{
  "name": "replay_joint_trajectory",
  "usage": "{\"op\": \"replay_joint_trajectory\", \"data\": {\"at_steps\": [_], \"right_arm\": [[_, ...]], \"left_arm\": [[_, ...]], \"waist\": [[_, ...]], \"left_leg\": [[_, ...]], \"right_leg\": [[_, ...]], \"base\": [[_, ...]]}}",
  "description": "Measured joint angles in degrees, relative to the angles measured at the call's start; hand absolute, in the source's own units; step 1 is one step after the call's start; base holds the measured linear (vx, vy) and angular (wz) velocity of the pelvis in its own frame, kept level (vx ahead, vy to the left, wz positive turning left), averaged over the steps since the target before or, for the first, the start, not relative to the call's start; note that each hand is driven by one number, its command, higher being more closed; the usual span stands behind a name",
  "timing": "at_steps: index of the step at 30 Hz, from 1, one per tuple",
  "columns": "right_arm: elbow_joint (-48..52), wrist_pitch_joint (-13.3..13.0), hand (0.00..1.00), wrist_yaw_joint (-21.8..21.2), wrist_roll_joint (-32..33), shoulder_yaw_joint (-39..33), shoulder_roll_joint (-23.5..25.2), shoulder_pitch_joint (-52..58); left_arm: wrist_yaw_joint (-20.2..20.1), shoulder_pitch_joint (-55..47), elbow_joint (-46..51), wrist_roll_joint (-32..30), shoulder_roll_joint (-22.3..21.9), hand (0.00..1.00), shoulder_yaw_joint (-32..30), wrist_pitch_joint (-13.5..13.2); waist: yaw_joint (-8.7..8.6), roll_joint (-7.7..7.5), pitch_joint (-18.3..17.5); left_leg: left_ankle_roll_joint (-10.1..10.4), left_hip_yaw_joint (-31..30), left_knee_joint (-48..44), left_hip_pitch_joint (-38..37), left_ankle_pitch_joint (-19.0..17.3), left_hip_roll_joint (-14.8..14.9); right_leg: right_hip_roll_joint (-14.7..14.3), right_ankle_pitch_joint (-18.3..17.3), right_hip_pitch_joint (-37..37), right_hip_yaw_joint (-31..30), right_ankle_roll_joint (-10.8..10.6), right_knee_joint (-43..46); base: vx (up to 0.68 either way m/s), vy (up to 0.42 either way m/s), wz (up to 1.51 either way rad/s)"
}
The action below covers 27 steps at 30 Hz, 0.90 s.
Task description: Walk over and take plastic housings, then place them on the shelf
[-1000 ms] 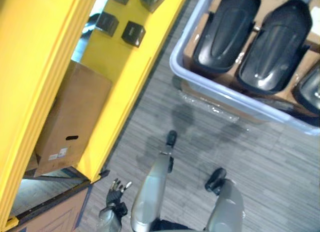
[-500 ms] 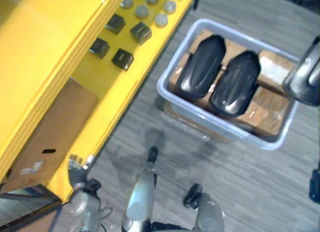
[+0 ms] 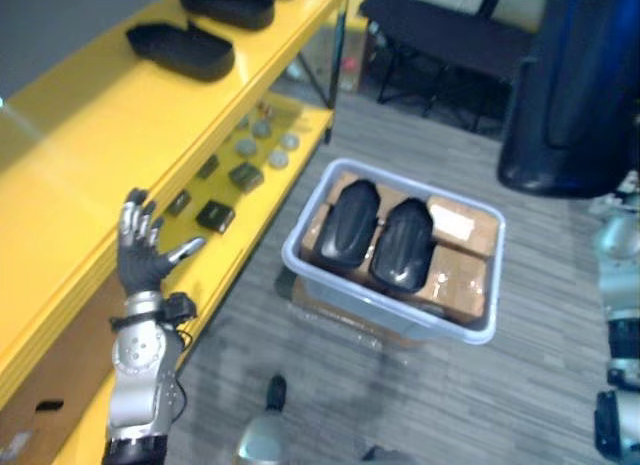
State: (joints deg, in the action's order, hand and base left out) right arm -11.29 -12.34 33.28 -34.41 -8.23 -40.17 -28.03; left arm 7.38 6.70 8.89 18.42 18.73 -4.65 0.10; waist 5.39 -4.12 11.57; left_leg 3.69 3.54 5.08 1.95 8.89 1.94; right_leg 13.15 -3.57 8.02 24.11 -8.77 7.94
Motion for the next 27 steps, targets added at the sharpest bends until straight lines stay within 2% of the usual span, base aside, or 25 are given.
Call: {"op": "replay_joint_trajectory", "data": {"at_steps": [1, 3, 5, 8, 11, 13, 16, 17, 19, 21, 27], "right_arm": [[0.4, -1.1, 1.0, -0.2, -0.6, 0.7, 0.3, 0.0], [1.8, -4.4, 1.0, -1.3, -2.5, 4.1, 1.4, 0.0], [1.8, -6.2, 1.0, -2.2, -3.4, 6.6, 2.6, 0.0], [1.7, -7.2, 1.0, -2.8, -4.7, 9.2, 5.0, 0.3], [1.6, -7.3, 1.0, -3.5, -5.0, 11.4, 6.4, 0.2], [1.4, -7.2, 1.0, -4.1, -5.9, 11.8, 7.6, 0.2], [-0.6, -7.1, 1.0, -4.9, -6.9, 12.7, 9.1, 0.2], [-2.1, -6.8, 1.0, -5.5, -7.1, 13.6, 10.0, 0.2], [-3.5, -6.5, 1.0, -6.0, -7.7, 15.0, 10.9, -0.1], [-3.7, -6.5, 1.0, -6.1, -8.8, 16.9, 11.7, -0.7], [-5.4, -6.4, 1.0, -6.1, -9.2, 17.5, 12.3, -0.7]], "left_arm": [[-0.8, 1.3, -1.1, 1.2, 0.0, 0.0, 1.0, 1.2], [-3.0, 5.2, -5.5, 5.1, -0.1, 0.0, 4.5, 5.1], [-3.7, 6.0, -8.3, 7.9, -1.2, 0.0, 6.8, 6.6], [-3.6, 6.1, -11.8, 11.0, -4.8, 0.0, 10.5, 7.4], [-3.3, 6.1, -13.6, 12.0, -6.6, 0.0, 13.6, 7.5], [-3.4, 6.2, -14.2, 13.3, -7.3, 0.0, 14.9, 7.4], [-3.5, 6.2, -14.9, 15.3, -7.9, 0.0, 15.3, 6.9], [-3.5, 6.2, -15.0, 15.5, -7.8, 0.0, 16.4, 5.9], [-3.6, 6.3, -15.0, 15.6, -7.9, 0.0, 17.4, 5.2], [-3.7, 6.2, -15.0, 17.7, -8.0, 0.0, 17.7, 3.8], [-3.9, 6.2, -15.0, 20.0, -8.3, 0.0, 19.5, 1.5]], "waist": [[-0.23, 0.12, -0.2], [-0.97, 0.35, -0.5], [-1.45, 0.68, -0.7], [-1.93, 1.91, -1.4], [-1.45, 2.21, -1.9], [-1.65, 2.53, -2.3], [-1.64, 0.77, -3.3], [-1.27, -0.28, -3.8], [-1.08, -0.72, -4.1], [-0.91, -0.71, -4.1], [-1.34, -0.6, -4.1]], "left_leg": [[-0.1, 0.2, 0.0, -0.1, 0.0, 0.1], [-0.3, 1.7, 0.1, -0.1, -0.6, 0.5], [-0.3, 2.6, 0.1, -0.1, -0.5, 0.9], [-0.3, 3.3, 0.1, 0.1, -0.6, 2.0], [-0.4, 4.8, 0.0, 0.2, -0.2, 2.9], [0.0, 5.2, 0.1, 0.4, 1.4, 3.2], [-0.2, 5.0, 0.1, 1.2, 2.0, 2.6], [-0.3, 5.0, 0.0, 1.2, 2.4, 2.3], [-0.4, 4.6, 0.0, 1.0, 2.4, 2.0], [-0.4, 4.5, 0.1, 1.0, 2.6, 2.1], [-0.2, 3.6, 0.1, 0.7, 2.2, 3.0]], "right_leg": [[0.0, 0.0, 0.0, -0.4, 0.0, -0.1], [-0.3, 0.1, 0.0, -0.6, 0.1, -1.2], [-0.7, 0.2, 0.0, -0.6, 0.3, -2.2], [-2.1, 0.4, 0.0, -0.5, 1.5, -3.1], [-2.4, 1.0, 0.0, -0.4, 1.8, -5.6], [-2.9, 1.4, 0.4, -0.4, 1.4, -5.7], [-2.6, 2.6, 0.6, -0.3, 0.8, -6.5], [-2.3, 2.6, 0.7, -0.2, 0.8, -6.5], [-2.1, 2.6, 1.2, -0.2, 0.8, -6.5], [-2.2, 2.6, 1.3, -0.4, 0.9, -6.4], [-3.3, 1.8, 1.3, -0.5, 1.8, -5.7]], "base": [[-0.14, 0.011, -0.16], [-0.17, -0.001, -0.23], [-0.13, -0.021, -0.17], [-0.13, -0.024, -0.03], [-0.1, -0.02, -0.09], [0.0, -0.009, -0.02], [0.06, 0.013, 0.1], [0.05, 0.002, 0.13], [0.05, 0.0, 0.15], [0.0, -0.003, 0.05], [-0.09, -0.014, 0.01]]}}
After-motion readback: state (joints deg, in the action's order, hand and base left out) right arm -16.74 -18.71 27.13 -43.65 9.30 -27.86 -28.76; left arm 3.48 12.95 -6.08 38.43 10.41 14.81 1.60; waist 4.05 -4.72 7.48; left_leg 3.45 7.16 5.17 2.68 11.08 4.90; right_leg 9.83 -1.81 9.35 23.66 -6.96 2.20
